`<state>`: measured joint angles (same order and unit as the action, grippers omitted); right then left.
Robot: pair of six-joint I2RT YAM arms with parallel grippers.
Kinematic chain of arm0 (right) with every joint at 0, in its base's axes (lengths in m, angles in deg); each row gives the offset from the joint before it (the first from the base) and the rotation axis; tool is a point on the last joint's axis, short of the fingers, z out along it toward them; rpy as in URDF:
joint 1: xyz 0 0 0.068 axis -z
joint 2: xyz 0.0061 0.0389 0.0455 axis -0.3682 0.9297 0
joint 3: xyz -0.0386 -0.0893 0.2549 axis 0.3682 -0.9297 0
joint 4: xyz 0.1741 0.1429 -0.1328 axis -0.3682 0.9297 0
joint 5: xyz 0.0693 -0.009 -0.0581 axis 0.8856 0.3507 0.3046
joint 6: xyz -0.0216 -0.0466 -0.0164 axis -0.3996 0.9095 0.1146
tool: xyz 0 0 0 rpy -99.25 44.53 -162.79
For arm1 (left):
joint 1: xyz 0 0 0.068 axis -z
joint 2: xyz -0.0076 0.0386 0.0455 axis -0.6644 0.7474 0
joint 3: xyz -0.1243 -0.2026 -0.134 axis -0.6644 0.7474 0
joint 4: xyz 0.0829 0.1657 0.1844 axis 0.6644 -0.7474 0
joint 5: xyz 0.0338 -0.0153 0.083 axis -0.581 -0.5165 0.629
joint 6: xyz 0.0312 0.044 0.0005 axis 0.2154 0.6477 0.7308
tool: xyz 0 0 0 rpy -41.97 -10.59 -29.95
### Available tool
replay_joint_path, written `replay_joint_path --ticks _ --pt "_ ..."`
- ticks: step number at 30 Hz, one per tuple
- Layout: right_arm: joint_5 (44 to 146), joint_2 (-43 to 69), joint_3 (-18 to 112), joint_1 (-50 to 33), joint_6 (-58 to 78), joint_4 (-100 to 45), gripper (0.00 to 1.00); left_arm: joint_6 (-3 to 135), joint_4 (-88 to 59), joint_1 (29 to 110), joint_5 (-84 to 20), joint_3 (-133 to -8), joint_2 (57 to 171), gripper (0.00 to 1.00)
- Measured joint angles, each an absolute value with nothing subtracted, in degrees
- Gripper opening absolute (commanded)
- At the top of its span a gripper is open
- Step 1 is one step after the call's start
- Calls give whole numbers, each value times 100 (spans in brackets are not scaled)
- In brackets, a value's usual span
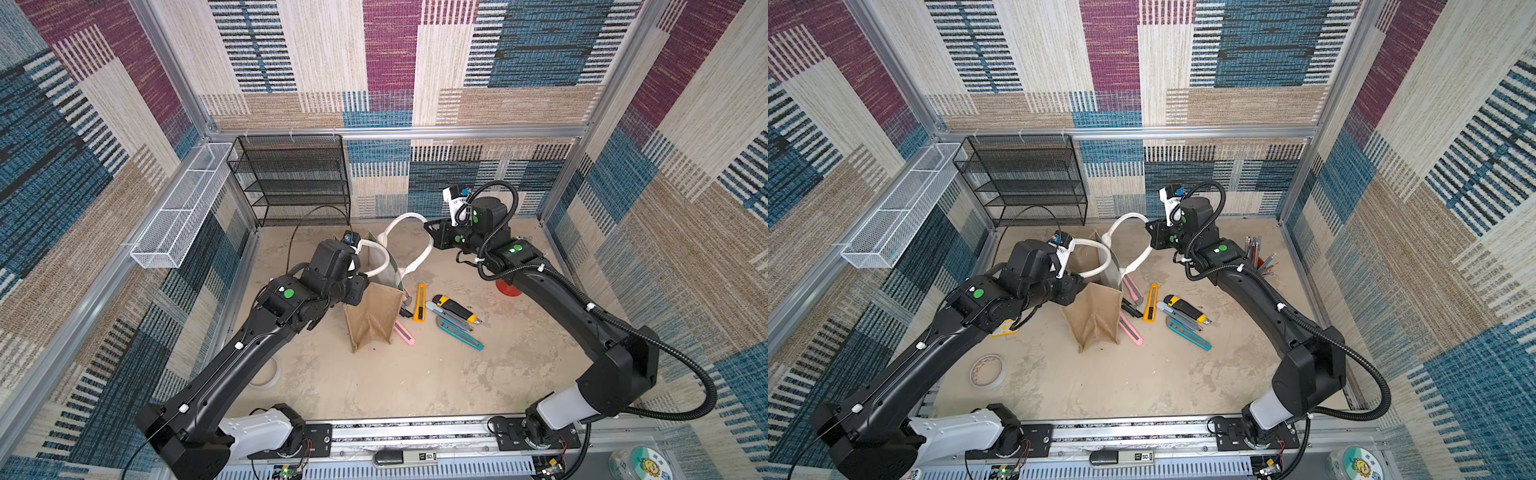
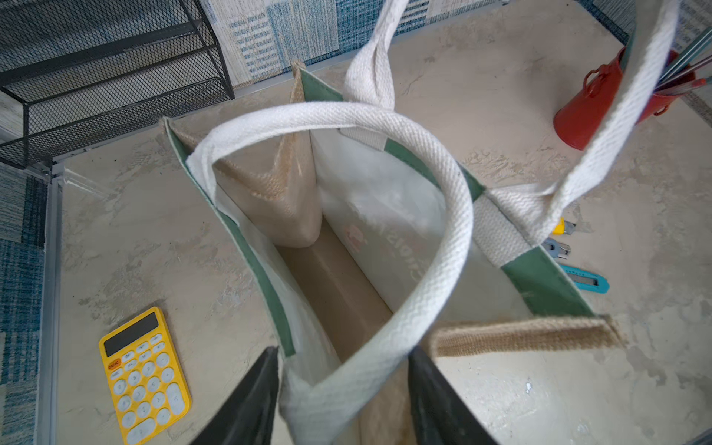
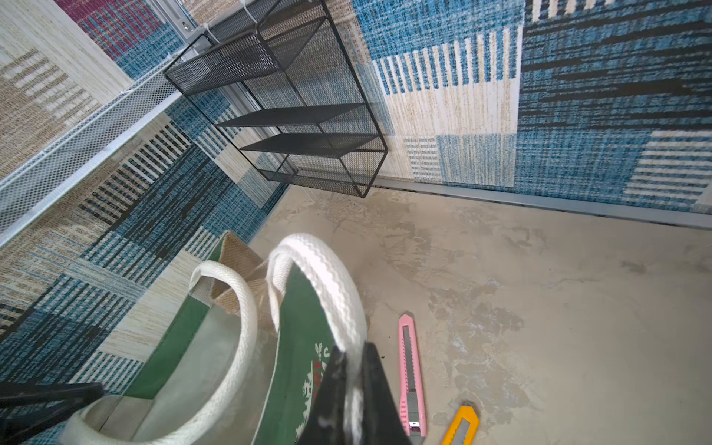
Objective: Place the art knife into the pouch
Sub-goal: Open the pouch at the center of the board.
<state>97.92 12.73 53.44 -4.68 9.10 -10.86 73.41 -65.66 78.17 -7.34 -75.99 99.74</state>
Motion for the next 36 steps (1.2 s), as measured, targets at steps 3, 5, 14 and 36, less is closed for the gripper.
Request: replay_joint_path --ticks 3,5,14,36 --pt "9788 1255 5290 -470 908 -1093 0 7336 -6570 7812 -950 -7612 9983 58" --pt "9788 1251 5272 -474 908 -1102 0 7332 -6572 7804 -978 -7612 10005 58" --pt "9792 1198 5261 -494 905 -1110 0 7380 -6738 7788 -762 -7909 10527 62" --pt "9748 1034 5030 -500 903 -1239 0 7006 -7320 7775 -852 -9511 12610 60"
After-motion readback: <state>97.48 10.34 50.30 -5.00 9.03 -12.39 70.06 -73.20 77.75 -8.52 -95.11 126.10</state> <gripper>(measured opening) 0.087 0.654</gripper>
